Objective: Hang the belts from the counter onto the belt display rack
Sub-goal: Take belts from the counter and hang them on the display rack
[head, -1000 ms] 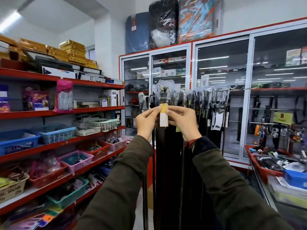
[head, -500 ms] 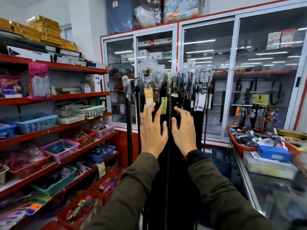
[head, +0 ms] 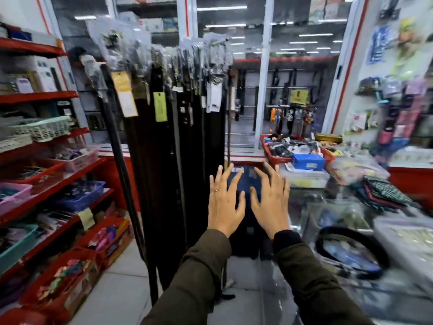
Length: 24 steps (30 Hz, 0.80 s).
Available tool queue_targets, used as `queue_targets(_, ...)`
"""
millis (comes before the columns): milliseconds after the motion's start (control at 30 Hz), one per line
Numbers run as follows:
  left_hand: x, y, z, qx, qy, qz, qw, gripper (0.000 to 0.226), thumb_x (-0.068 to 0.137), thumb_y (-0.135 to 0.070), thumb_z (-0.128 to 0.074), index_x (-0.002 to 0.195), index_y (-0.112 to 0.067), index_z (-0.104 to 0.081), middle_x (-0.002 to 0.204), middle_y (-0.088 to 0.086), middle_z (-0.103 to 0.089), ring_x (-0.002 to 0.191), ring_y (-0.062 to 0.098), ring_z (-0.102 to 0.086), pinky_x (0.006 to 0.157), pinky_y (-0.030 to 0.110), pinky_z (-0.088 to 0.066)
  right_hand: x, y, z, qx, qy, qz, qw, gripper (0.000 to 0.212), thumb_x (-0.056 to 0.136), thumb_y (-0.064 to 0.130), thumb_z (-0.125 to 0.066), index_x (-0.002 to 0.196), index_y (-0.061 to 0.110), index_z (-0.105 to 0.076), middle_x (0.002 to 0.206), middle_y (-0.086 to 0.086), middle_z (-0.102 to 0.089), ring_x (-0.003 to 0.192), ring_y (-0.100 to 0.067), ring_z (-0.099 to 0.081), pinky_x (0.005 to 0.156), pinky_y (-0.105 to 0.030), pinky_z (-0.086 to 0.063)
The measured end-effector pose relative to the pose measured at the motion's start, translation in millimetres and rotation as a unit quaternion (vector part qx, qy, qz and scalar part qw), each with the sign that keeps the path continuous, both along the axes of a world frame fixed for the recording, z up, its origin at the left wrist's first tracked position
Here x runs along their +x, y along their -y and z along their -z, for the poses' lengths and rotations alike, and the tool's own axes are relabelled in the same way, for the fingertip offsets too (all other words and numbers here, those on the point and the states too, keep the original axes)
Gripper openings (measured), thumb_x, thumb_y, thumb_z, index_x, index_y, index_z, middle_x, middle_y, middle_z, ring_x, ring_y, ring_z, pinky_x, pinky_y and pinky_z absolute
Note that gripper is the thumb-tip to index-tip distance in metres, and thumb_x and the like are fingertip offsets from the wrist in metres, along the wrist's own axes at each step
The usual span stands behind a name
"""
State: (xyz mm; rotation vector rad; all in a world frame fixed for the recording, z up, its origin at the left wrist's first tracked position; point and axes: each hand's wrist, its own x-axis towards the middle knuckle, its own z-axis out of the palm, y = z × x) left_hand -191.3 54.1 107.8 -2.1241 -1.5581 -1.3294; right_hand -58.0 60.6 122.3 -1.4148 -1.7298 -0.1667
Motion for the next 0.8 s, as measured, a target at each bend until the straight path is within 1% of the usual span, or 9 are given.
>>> queue_targets(133,48.7,0.9,37.2,-0.057,-0.02,0.05,0.997,0.057,0.104,-0.03,-0.043,0.159,-0.027,-0.028,0.17,-0.002,-0.019,0.16,0.024,-0.004,0.129,0.047,0.0,59.0,13.8,38.3,-0.059,0.051,0.074,0.994,0.054,0.096,0.021,-0.059,0.149,0.018,-0.047,0.165,-0.007,-0.034,0.157,-0.031,-0.023,0.128,-0.056,-0.011)
queue_targets(267,92.2,3.2,69.2,-0.112,-0.054,0.091,0.988,0.057,0.105,-0.031,-0.042,0.16,-0.024,-0.026,0.171,0.0,-0.016,0.16,0.025,-0.003,0.13,0.05,-0.003,112.4,31.0,71.4,-0.117,0.06,0.128,0.983,0.055,0.097,0.019,-0.055,0.151,0.018,-0.043,0.166,-0.005,-0.032,0.159,-0.031,-0.018,0.128,-0.054,-0.005)
queue_targets(367,123.5,2.5,88.7,-0.169,-0.094,0.134,0.972,0.059,0.106,-0.035,-0.041,0.161,-0.024,-0.022,0.172,0.0,-0.01,0.16,0.024,0.001,0.13,0.048,0.001,152.2,42.3,93.0,-0.182,0.058,0.159,0.969,0.057,0.099,0.016,-0.05,0.154,0.016,-0.037,0.167,-0.004,-0.029,0.16,-0.028,-0.014,0.128,-0.052,-0.004)
queue_targets(433,142.4,-0.3,98.1,-0.216,-0.132,0.172,0.952,0.063,0.106,-0.037,-0.04,0.162,-0.022,-0.017,0.172,-0.001,-0.006,0.16,0.023,0.003,0.13,0.046,0.003,176.2,47.5,103.1,-0.238,0.056,0.178,0.953,0.059,0.099,0.017,-0.047,0.157,0.014,-0.033,0.168,-0.004,-0.027,0.16,-0.026,-0.015,0.127,-0.051,-0.004)
queue_targets(500,163.2,-2.9,104.3,-0.248,-0.178,0.214,0.928,0.066,0.106,-0.037,-0.041,0.163,-0.019,-0.013,0.172,0.0,-0.007,0.16,0.023,0.003,0.13,0.045,0.004,199.9,51.9,112.4,-0.297,0.057,0.192,0.934,0.061,0.098,0.017,-0.047,0.157,0.012,-0.031,0.168,-0.005,-0.029,0.159,-0.026,-0.017,0.127,-0.052,-0.005)
queue_targets(600,191.3,-7.2,107.8,-0.279,-0.262,0.253,0.888,0.069,0.104,-0.032,-0.043,0.163,-0.014,-0.012,0.172,0.003,-0.008,0.16,0.024,0.003,0.129,0.045,0.005,227.0,54.4,124.7,-0.387,0.093,0.184,0.899,0.06,0.096,0.016,-0.049,0.154,0.01,-0.034,0.16,-0.01,-0.039,0.154,-0.027,-0.027,0.127,-0.058,-0.005)
queue_targets(700,212.7,-14.5,106.2,-0.317,-0.351,0.255,0.843,0.072,0.102,-0.029,-0.046,0.162,-0.01,-0.01,0.172,0.006,-0.008,0.16,0.025,0.001,0.129,0.046,0.003,239.7,50.3,131.2,-0.466,0.113,0.151,0.864,0.043,0.097,0.018,-0.047,0.139,0.009,-0.049,0.15,-0.012,-0.051,0.147,-0.025,-0.039,0.126,-0.058,-0.004)
queue_targets(767,221.6,-20.4,105.6,-0.338,-0.395,0.25,0.817,0.071,0.104,-0.03,-0.043,0.162,-0.007,-0.01,0.172,0.008,-0.009,0.16,0.026,0.0,0.129,0.047,0.001,242.5,46.6,133.9,-0.479,0.108,0.129,0.861,0.033,0.097,0.021,-0.047,0.128,0.012,-0.056,0.143,-0.01,-0.057,0.142,-0.025,-0.045,0.126,-0.057,-0.005)
queue_targets(800,224.7,-23.0,106.4,-0.343,-0.411,0.246,0.808,0.07,0.105,-0.03,-0.042,0.162,-0.007,-0.009,0.172,0.008,-0.009,0.16,0.026,0.001,0.129,0.048,0.0,243.1,45.0,134.6,-0.478,0.11,0.123,0.863,0.032,0.097,0.023,-0.05,0.127,0.012,-0.057,0.14,-0.01,-0.06,0.14,-0.025,-0.048,0.126,-0.055,-0.006)
